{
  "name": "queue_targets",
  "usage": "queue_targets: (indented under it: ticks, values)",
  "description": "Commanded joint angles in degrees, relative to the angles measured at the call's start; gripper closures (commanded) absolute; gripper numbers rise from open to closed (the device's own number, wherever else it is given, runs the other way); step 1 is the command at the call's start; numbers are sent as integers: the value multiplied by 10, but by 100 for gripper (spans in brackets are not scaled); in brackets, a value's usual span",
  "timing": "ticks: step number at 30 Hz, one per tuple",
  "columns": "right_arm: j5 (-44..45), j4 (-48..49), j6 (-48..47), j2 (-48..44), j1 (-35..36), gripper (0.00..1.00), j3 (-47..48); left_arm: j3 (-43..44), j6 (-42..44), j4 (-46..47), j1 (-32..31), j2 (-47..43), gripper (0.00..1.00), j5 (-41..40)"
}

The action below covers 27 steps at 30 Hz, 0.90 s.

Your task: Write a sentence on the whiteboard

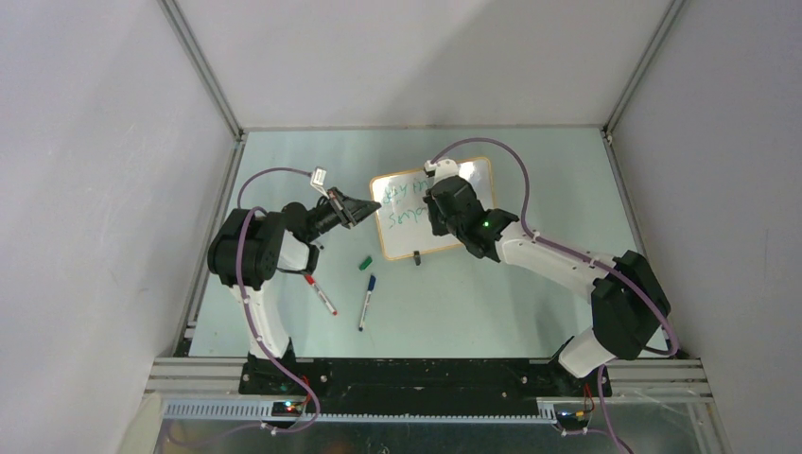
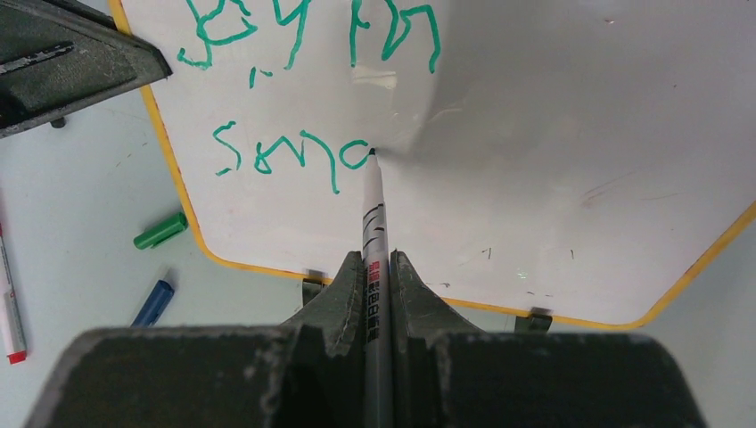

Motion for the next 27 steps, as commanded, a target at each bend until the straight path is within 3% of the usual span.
queue_targets:
  ticks: [1,27]
  values:
    - [20,4,6,12,-7,100,28,15,-3,27,-5,-3,100,9]
    - [-12,-60,-2,11,-12,100,31,15,-2,27,-5,-3,100,10]
